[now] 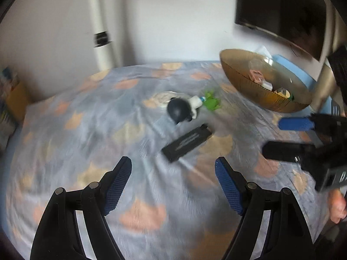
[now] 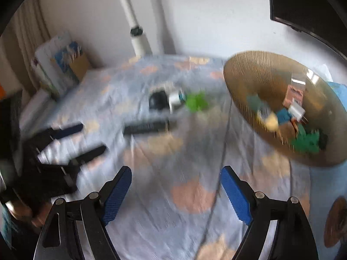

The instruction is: Organize rigid objects

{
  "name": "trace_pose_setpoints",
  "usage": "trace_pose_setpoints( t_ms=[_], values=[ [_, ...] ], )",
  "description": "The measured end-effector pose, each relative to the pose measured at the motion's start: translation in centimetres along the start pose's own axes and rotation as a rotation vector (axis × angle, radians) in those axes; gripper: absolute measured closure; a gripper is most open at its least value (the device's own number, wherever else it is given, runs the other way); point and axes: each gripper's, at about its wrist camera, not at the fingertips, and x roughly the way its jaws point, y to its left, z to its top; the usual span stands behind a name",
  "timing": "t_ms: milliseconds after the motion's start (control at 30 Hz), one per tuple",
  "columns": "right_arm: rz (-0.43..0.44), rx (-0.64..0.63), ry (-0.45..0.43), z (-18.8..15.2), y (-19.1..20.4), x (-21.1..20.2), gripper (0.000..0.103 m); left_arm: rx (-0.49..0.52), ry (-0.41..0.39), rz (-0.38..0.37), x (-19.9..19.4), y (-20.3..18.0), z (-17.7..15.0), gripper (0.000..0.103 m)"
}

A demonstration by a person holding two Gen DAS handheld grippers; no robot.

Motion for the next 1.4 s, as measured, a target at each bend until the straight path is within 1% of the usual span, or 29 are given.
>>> trace_pose_setpoints(
  t_ms=[33, 67, 133, 200, 267, 333, 400, 433, 467, 500, 533, 567, 600, 633, 700, 800, 867, 900, 933, 967, 1000, 1033, 1100, 1200, 1300, 1333, 1400],
  values=[
    [0.012, 0.02, 0.0, 0.5, -0.1, 0.3, 0.024, 0.013, 0.009, -0.008, 0.7, 0.0, 0.3, 0.025],
    [0.022, 0.05, 0.002, 1.1, -0.3, 0.8, 0.029, 0.032, 0.022, -0.022, 1.7, 0.0, 0.6, 0.025],
    [0.016, 0.106, 0.012, 2.1, -0.7, 2.4, 0.034, 0.063, 0.043, -0.045, 3.1, -0.1, 1.0, 0.026],
    [0.013, 0.155, 0.025, 2.8, -1.1, 4.2, 0.035, 0.093, 0.058, -0.058, 4.4, -0.2, 1.3, 0.026],
    [0.023, 0.171, 0.025, 3.4, -1.3, 5.6, 0.035, 0.108, 0.058, -0.076, 5.3, -0.3, 1.6, 0.026],
    [-0.019, 0.158, 0.005, 4.0, -1.0, 6.6, 0.035, 0.108, 0.064, -0.104, 6.0, -0.2, 1.8, 0.027],
    [-0.064, 0.159, -0.007, 4.6, -0.9, 7.6, 0.035, 0.12, 0.079, -0.116, 6.8, -0.4, 1.9, 0.037],
    [-0.069, 0.175, -0.015, 4.8, -1.1, 7.9, 0.035, 0.128, 0.091, -0.113, 7.1, -0.6, 1.9, 0.04],
    [-0.071, 0.192, -0.019, 5.0, -1.3, 8.3, 0.035, 0.129, 0.09, -0.119, 7.1, -0.6, 2.0, 0.045],
    [-0.078, 0.209, -0.021, 5.1, -1.6, 8.7, 0.035, 0.12, 0.091, -0.127, 7.1, -0.5, 2.1, 0.054],
    [-0.096, 0.23, -0.029, 5.2, -1.9, 9.1, 0.035, 0.113, 0.088, -0.126, 7.1, -0.5, 2.2, 0.058],
    [-0.101, 0.241, -0.037, 5.3, -2.1, 9.3, 0.035, 0.105, 0.083, -0.125, 7.1, -0.4, 2.4, 0.069],
    [-0.114, 0.24, -0.052, 5.5, -2.0, 9.6, 0.035, 0.098, 0.078, -0.128, 7.0, -0.3, 2.4, 0.076],
    [-0.13, 0.237, -0.054, 5.6, -1.9, 9.8, 0.035, 0.091, 0.076, -0.135, 7.0, -0.2, 2.4, 0.077],
    [-0.149, 0.23, -0.057, 6.2, -1.7, 10.3, 0.035, 0.061, 0.08, -0.139, 6.8, 0.2, 2.3, 0.079],
    [-0.144, 0.231, -0.063, 6.9, -1.4, 11.0, 0.036, 0.008, 0.097, -0.11, 6.3, 1.2, 1.9, 0.08],
    [-0.141, 0.221, -0.066, 7.3, -0.9, 11.4, 0.045, -0.038, 0.098, -0.102, 5.9, 2.3, 1.4, 0.08],
    [-0.133, 0.214, -0.063, 7.5, -0.7, 11.7, 0.047, -0.059, 0.096, -0.101, 5.6, 2.8, 1.2, 0.08],
    [-0.135, 0.206, -0.063, 7.6, -0.7, 11.7, 0.055, -0.077, 0.095, -0.099, 5.4, 3.3, 1.0, 0.08],
    [-0.124, 0.199, -0.061, 7.7, -0.4, 12.0, 0.066, -0.103, 0.094, -0.094, 5.1, 3.9, 0.7, 0.08],
    [-0.114, 0.189, -0.055, 7.8, -0.2, 12.2, 0.069, -0.124, 0.095, -0.091, 4.9, 4.4, 0.4, 0.08],
    [-0.122, 0.181, -0.059, 7.7, 0.0, 12.2, 0.069, -0.145, 0.095, -0.089, 4.6, 4.8, 0.1, 0.081],
    [-0.082, 0.181, -0.066, 7.4, 0.0, 11.9, 0.07, -0.189, 0.091, -0.083, 4.0, 5.5, -0.6, 0.081],
    [-0.065, 0.164, -0.061, 6.6, 0.3, 11.4, 0.07, -0.244, 0.091, -0.059, 2.8, 6.0, -1.7, 0.081],
    [-0.006, 0.122, -0.045, 5.1, 1.0, 10.0, 0.07, -0.307, 0.101, -0.018, 1.4, 5.9, -3.1, 0.081],
    [0.023, 0.094, -0.036, 4.4, 1.5, 9.3, 0.07, -0.334, 0.097, -0.019, 0.9, 5.8, -3.7, 0.081],
    [0.054, 0.043, -0.026, 3.2, 2.3, 7.8, 0.07, -0.396, 0.083, -0.029, 0.0, 5.8, -5.0, 0.081]
  ],
)
